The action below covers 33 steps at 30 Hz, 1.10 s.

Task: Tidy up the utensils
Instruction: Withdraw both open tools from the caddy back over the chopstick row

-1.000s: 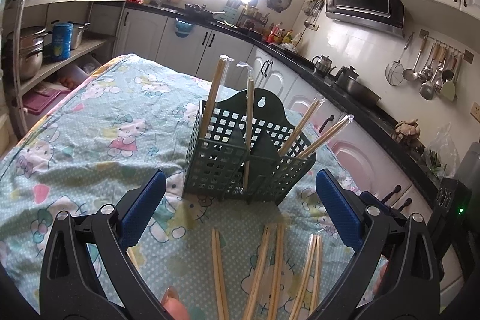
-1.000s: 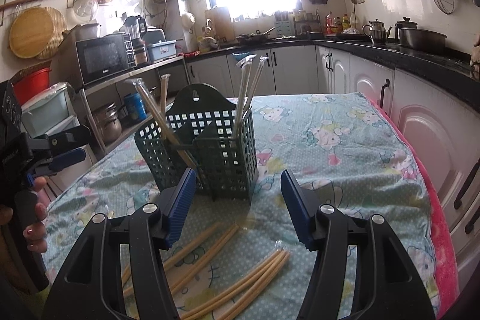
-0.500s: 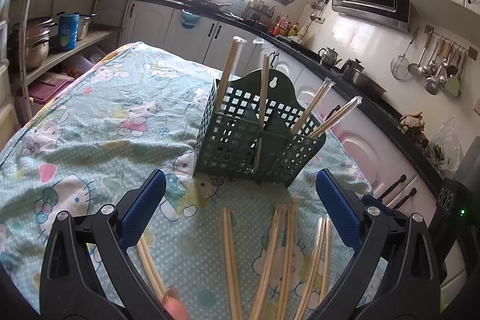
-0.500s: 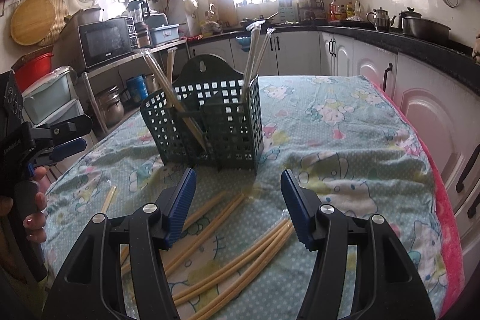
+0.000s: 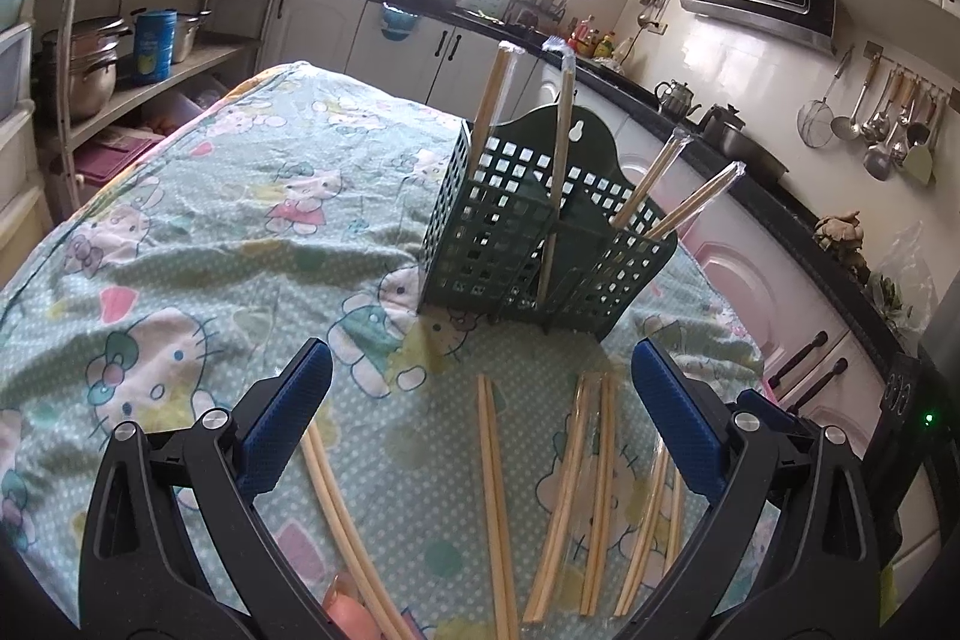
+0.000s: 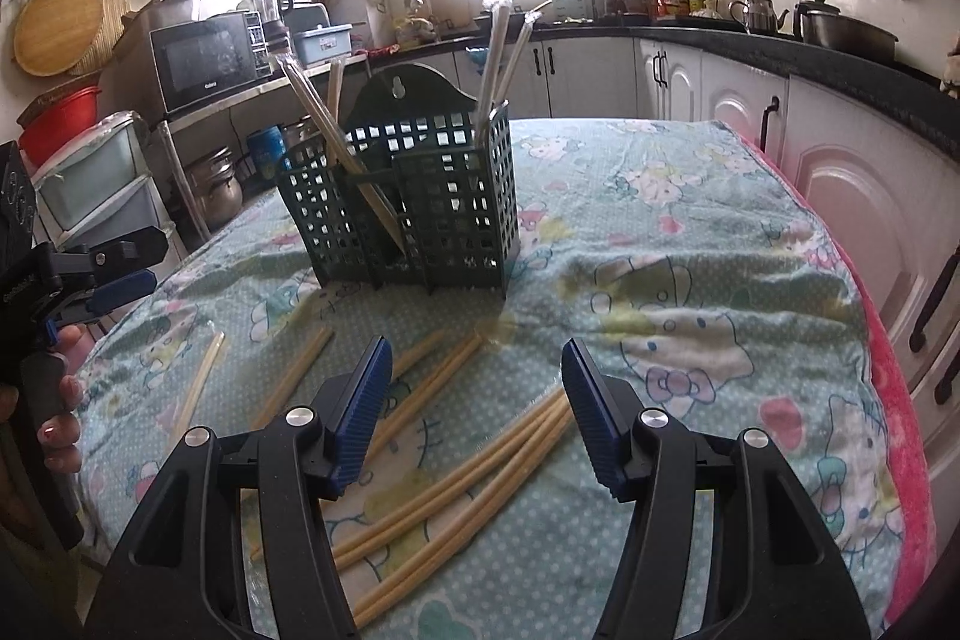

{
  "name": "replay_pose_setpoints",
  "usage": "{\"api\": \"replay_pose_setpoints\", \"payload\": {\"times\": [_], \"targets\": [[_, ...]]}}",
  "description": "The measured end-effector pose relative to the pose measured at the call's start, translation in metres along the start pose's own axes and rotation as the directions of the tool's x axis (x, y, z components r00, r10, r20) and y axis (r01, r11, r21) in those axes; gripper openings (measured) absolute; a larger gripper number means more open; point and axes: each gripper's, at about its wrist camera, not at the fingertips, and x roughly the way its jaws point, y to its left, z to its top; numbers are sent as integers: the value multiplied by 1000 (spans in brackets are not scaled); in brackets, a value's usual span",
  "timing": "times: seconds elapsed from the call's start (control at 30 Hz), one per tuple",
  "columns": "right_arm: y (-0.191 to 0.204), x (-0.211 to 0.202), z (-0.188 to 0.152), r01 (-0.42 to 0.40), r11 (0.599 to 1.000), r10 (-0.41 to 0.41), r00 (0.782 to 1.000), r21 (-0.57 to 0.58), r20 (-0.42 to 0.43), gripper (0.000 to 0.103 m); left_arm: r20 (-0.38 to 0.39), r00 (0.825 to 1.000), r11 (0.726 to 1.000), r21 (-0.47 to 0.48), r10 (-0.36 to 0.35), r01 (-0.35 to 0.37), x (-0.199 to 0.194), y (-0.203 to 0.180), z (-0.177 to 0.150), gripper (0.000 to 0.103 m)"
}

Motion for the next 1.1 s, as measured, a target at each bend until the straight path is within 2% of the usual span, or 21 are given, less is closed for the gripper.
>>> {"api": "replay_pose_setpoints", "payload": {"times": [0.43, 0.93, 1.1], "targets": [[-9, 9, -10, 19, 999, -17, 998, 34, -58, 57, -50, 998, 998, -26, 49, -50, 1, 17, -17, 91], [-12, 22, -11, 25, 998, -19, 994, 52, -112, 57, -129, 987, 991, -72, 100, -110, 10, 45, -36, 91], [-15, 33, -10, 52, 996, -41, 988, 66, -151, 57, -152, 983, 991, -74, 102, -114, 19, 48, -40, 66]]}}
